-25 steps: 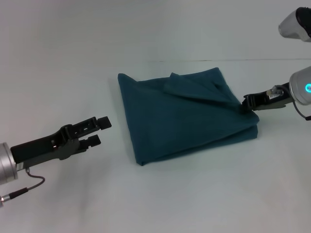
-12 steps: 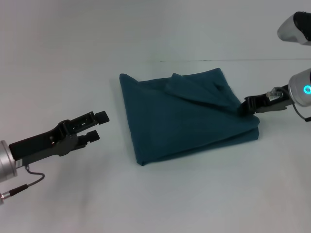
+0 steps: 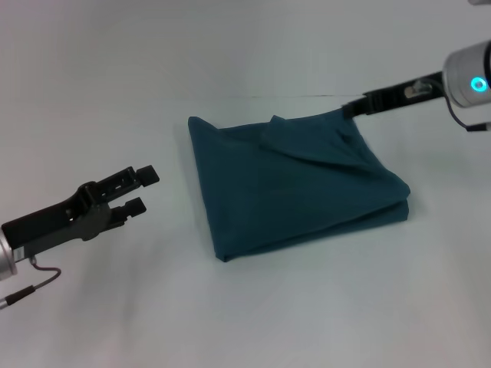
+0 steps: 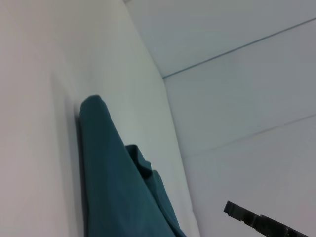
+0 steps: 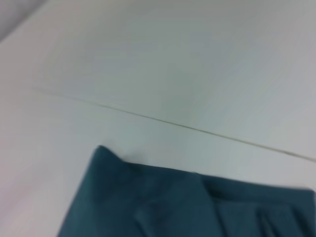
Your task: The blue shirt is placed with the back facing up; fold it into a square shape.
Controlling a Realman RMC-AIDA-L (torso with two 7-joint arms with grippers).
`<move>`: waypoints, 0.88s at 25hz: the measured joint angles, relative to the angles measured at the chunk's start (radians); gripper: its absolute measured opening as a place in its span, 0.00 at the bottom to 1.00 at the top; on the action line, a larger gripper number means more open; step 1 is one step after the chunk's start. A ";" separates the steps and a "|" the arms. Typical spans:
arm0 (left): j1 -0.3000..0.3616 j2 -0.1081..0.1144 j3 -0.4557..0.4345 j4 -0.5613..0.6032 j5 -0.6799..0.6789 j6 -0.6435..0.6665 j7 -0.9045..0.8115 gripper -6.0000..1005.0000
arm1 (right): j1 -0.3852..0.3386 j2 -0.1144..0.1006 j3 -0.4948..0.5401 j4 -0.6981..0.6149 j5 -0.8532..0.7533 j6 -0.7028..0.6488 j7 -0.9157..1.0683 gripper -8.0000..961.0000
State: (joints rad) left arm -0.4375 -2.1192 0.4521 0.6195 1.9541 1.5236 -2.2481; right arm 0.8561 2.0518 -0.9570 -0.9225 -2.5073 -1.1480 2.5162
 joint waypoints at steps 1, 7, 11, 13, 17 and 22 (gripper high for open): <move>0.000 0.000 0.000 0.000 0.000 0.000 0.000 0.95 | 0.014 0.003 -0.004 0.009 0.004 0.001 -0.030 0.38; 0.003 0.002 -0.029 -0.002 -0.008 0.004 0.003 0.95 | 0.074 0.026 -0.116 0.093 -0.063 0.069 -0.115 0.38; 0.003 0.002 -0.030 -0.002 -0.010 -0.001 0.002 0.95 | 0.098 0.038 -0.189 0.149 -0.123 0.133 -0.111 0.38; 0.003 0.002 -0.030 -0.002 -0.010 -0.001 0.001 0.94 | 0.106 0.038 -0.210 0.174 -0.125 0.155 -0.112 0.38; -0.001 0.002 -0.030 -0.002 -0.011 -0.010 0.000 0.94 | 0.113 0.038 -0.218 0.208 -0.127 0.169 -0.122 0.38; -0.005 0.004 -0.030 -0.019 -0.011 -0.028 0.000 0.94 | 0.112 0.039 -0.226 0.223 -0.128 0.174 -0.128 0.38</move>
State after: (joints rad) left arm -0.4425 -2.1156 0.4217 0.6004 1.9434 1.4959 -2.2485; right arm 0.9685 2.0906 -1.1834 -0.6997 -2.6353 -0.9741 2.3885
